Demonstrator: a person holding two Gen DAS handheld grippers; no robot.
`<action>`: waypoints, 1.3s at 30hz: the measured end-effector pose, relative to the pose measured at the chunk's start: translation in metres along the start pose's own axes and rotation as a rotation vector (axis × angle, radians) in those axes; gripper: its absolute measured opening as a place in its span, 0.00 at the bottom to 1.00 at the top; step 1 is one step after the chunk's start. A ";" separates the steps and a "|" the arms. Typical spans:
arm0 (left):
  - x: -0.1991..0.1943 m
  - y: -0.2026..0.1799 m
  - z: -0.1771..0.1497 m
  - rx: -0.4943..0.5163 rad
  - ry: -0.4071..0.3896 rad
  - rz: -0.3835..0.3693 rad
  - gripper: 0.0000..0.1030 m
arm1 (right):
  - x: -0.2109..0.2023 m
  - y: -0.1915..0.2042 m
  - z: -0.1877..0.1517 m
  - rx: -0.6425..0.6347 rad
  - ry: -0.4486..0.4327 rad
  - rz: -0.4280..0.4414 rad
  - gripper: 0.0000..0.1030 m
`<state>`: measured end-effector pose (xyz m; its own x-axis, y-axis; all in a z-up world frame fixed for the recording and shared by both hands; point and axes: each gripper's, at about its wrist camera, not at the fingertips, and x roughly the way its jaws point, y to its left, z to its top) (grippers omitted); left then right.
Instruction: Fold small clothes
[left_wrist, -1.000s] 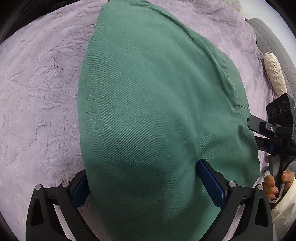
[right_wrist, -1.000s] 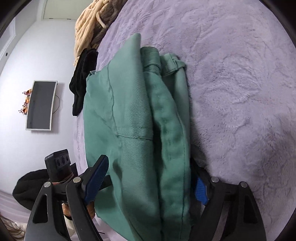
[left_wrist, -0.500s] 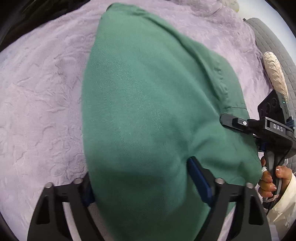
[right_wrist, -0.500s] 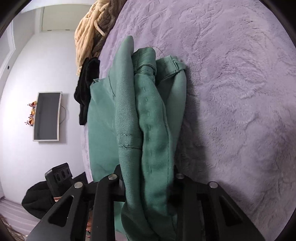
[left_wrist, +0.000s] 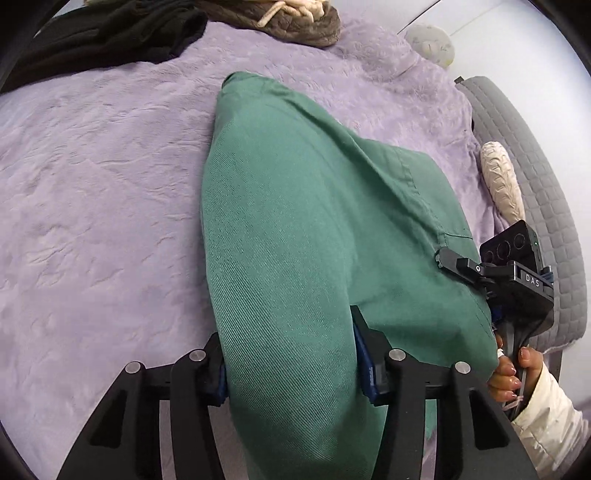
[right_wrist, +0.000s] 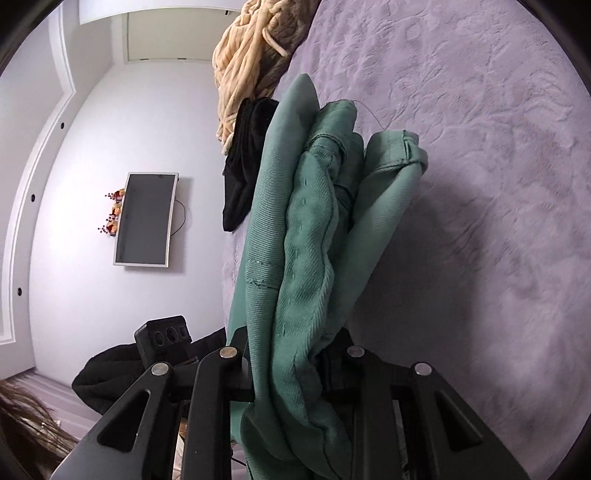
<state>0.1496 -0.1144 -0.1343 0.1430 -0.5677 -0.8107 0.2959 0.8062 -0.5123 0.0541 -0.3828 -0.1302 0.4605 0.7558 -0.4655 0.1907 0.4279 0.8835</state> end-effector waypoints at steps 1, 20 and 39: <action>-0.008 0.004 -0.006 0.000 -0.001 -0.002 0.52 | 0.005 0.005 -0.008 -0.004 0.005 0.006 0.25; -0.110 0.135 -0.140 0.001 0.088 0.137 0.52 | 0.094 0.028 -0.118 0.040 0.014 -0.444 0.41; -0.121 0.080 -0.198 0.420 0.129 0.143 0.52 | 0.136 0.023 -0.102 -0.272 0.037 -0.728 0.00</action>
<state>-0.0311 0.0519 -0.1335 0.0997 -0.4091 -0.9070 0.6426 0.7225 -0.2552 0.0330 -0.2197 -0.1791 0.2711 0.2518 -0.9290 0.2124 0.9257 0.3129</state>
